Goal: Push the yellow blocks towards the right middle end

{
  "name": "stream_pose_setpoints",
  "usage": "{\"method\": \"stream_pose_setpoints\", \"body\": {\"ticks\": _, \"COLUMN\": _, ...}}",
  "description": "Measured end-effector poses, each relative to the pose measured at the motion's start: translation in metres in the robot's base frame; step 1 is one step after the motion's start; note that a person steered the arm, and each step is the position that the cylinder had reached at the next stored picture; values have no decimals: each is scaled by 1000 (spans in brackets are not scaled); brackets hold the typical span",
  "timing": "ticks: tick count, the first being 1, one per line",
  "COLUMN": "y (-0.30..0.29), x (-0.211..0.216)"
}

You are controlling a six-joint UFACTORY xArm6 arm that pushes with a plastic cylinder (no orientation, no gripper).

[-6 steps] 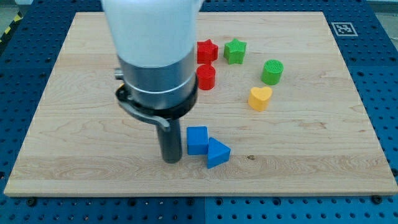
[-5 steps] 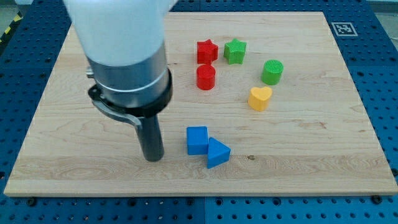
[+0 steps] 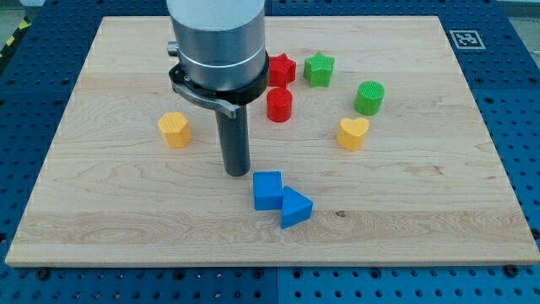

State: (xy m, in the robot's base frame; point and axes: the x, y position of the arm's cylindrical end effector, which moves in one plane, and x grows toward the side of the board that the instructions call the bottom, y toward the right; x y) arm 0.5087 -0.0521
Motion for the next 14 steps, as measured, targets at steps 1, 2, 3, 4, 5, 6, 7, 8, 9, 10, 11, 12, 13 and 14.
{"method": "stream_pose_setpoints", "body": {"ticks": 1, "y": -37, "x": 0}}
{"method": "stream_pose_setpoints", "body": {"ticks": 2, "y": -81, "x": 0}}
{"method": "stream_pose_setpoints", "body": {"ticks": 3, "y": -108, "x": -7}}
{"method": "stream_pose_setpoints", "body": {"ticks": 4, "y": -96, "x": -28}}
{"method": "stream_pose_setpoints", "body": {"ticks": 5, "y": -76, "x": -31}}
{"method": "stream_pose_setpoints", "body": {"ticks": 6, "y": -84, "x": -47}}
{"method": "stream_pose_setpoints", "body": {"ticks": 7, "y": -123, "x": -52}}
{"method": "stream_pose_setpoints", "body": {"ticks": 8, "y": -135, "x": -72}}
{"method": "stream_pose_setpoints", "body": {"ticks": 9, "y": -125, "x": -78}}
{"method": "stream_pose_setpoints", "body": {"ticks": 10, "y": -110, "x": -78}}
{"method": "stream_pose_setpoints", "body": {"ticks": 11, "y": -78, "x": -78}}
{"method": "stream_pose_setpoints", "body": {"ticks": 12, "y": -30, "x": -78}}
{"method": "stream_pose_setpoints", "body": {"ticks": 13, "y": 17, "x": -78}}
{"method": "stream_pose_setpoints", "body": {"ticks": 14, "y": 61, "x": -77}}
